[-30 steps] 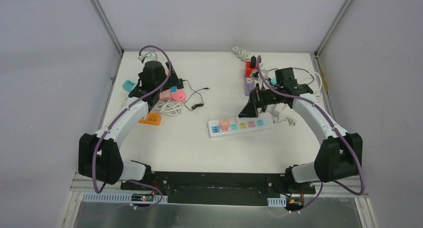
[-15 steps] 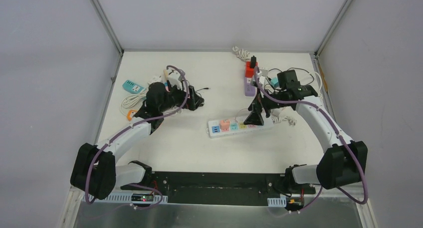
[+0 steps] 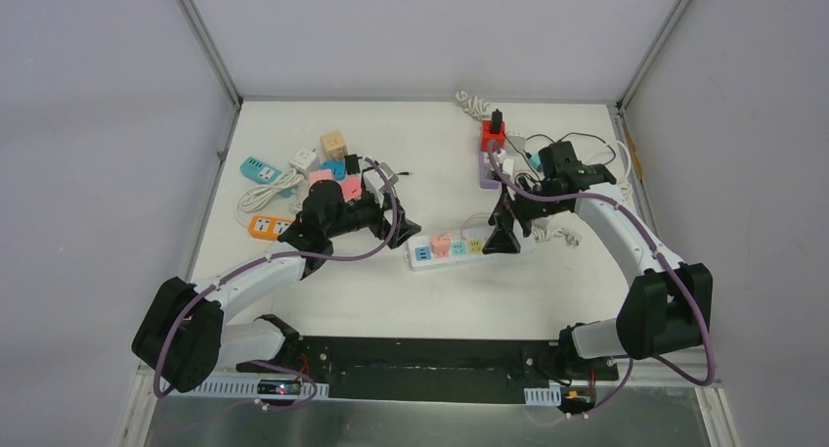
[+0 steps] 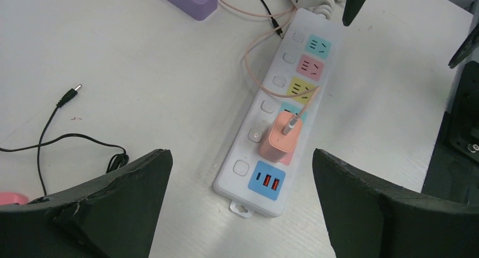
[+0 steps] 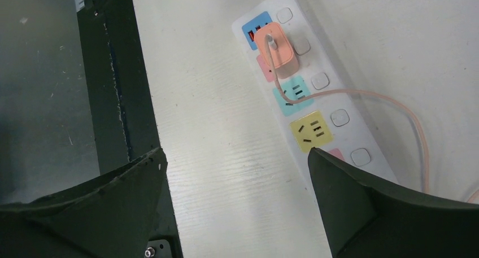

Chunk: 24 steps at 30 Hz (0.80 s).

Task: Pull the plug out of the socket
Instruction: Remove the plug from the socket.

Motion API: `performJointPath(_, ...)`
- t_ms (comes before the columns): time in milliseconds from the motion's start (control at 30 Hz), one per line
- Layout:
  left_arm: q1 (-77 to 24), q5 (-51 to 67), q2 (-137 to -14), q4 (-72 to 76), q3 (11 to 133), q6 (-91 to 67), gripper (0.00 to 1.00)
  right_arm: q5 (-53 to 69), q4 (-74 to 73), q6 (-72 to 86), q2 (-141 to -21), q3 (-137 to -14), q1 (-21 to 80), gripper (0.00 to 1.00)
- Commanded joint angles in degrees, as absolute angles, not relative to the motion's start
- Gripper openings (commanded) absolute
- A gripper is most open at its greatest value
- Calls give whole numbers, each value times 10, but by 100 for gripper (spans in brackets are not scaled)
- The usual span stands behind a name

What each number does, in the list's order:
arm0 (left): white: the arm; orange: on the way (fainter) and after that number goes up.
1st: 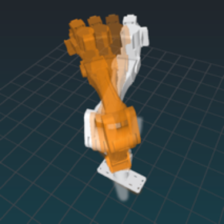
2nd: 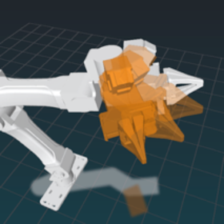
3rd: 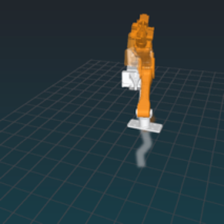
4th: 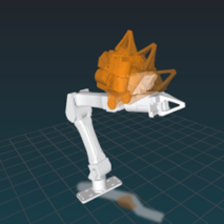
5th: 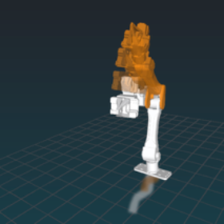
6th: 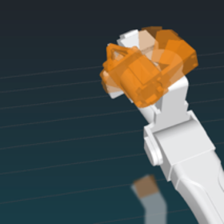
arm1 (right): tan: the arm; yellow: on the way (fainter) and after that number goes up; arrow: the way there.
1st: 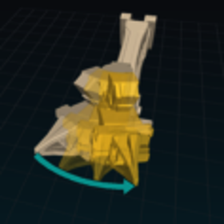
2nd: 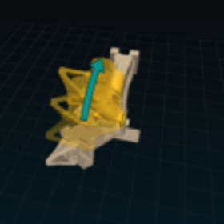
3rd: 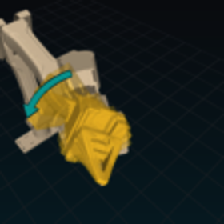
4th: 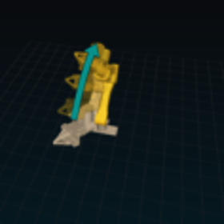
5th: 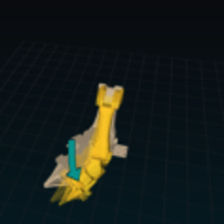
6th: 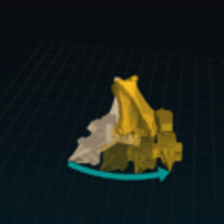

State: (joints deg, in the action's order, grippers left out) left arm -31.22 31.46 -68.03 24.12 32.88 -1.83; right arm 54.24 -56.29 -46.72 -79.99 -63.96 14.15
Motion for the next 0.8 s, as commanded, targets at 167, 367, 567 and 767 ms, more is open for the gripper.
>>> performJointPath(167, -329, 285, -639, 210, 339, -21, 99, 542, -561, -544, -759, -632, 141, 100)
performJointPath(367, -329, 296, -605, 182, 349, -63, 99, 501, -501, -565, -702, -605, 147, 100)
performJointPath(567, -329, 280, -555, 123, 361, -97, 99, 471, -458, -483, -707, -654, 155, 100)
performJointPath(767, -329, 243, -531, 83, 373, -132, 99, 539, -493, -482, -747, -678, 175, 100)
